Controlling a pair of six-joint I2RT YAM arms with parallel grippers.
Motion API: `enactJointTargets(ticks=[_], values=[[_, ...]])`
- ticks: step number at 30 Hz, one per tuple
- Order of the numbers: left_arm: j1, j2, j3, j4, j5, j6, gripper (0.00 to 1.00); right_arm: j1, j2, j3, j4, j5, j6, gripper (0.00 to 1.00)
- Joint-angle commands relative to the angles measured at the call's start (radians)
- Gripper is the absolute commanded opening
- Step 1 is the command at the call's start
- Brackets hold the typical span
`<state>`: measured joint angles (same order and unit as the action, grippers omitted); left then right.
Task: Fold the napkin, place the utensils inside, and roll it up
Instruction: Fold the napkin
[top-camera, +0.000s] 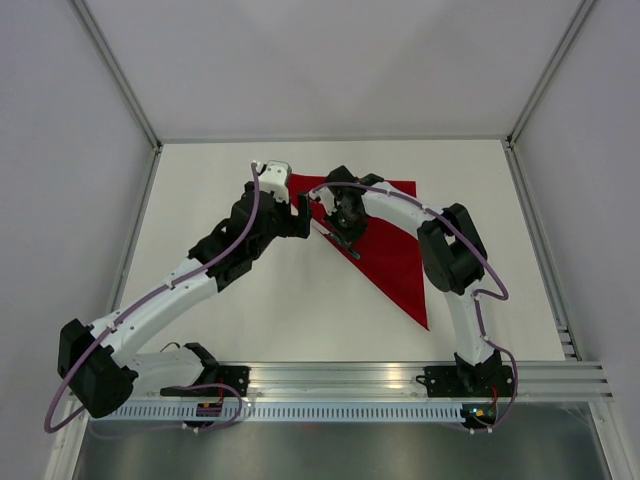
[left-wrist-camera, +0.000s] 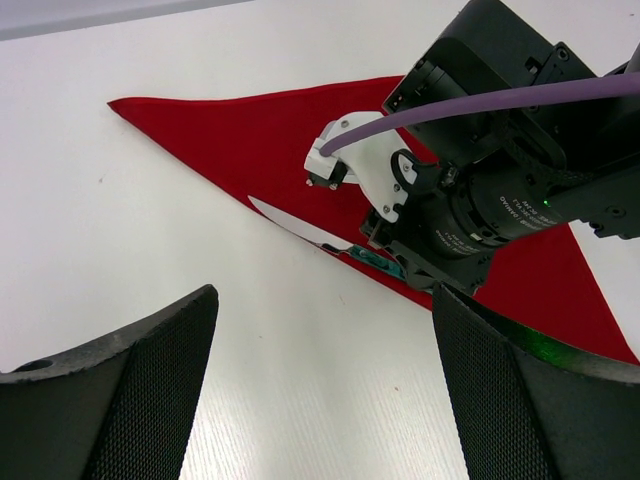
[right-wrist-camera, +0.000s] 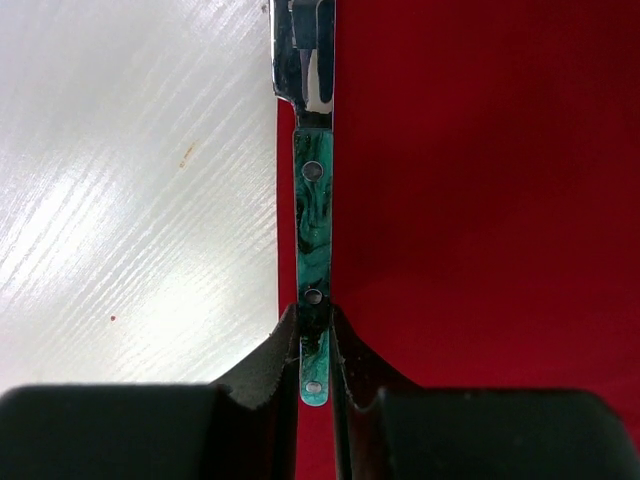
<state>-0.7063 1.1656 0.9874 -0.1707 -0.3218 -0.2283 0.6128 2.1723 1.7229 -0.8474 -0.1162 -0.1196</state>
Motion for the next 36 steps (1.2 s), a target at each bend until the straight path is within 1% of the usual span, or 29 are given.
enactJointTargets(ticks=[1, 13, 29, 34, 36], values=[[0.004, 0.011, 0.031, 0.011, 0.004, -0.039, 0.91, -0.012, -0.049, -0.008, -0.041, 0.016, 0.043, 0.09], [0.004, 0.036, 0.039, 0.02, 0.017, -0.049, 0.9, -0.045, -0.083, -0.066, -0.036, -0.022, 0.035, 0.07], [0.005, 0.043, 0.042, 0.02, 0.02, -0.046, 0.9, -0.044, -0.071, -0.049, -0.042, -0.057, 0.046, 0.07], [0.005, 0.048, 0.042, 0.02, 0.021, -0.045, 0.9, -0.044, -0.069, -0.048, -0.042, -0.066, 0.051, 0.08], [0.007, 0.049, 0.042, 0.02, 0.023, -0.045, 0.9, -0.044, -0.071, -0.048, -0.045, -0.077, 0.051, 0.1]])
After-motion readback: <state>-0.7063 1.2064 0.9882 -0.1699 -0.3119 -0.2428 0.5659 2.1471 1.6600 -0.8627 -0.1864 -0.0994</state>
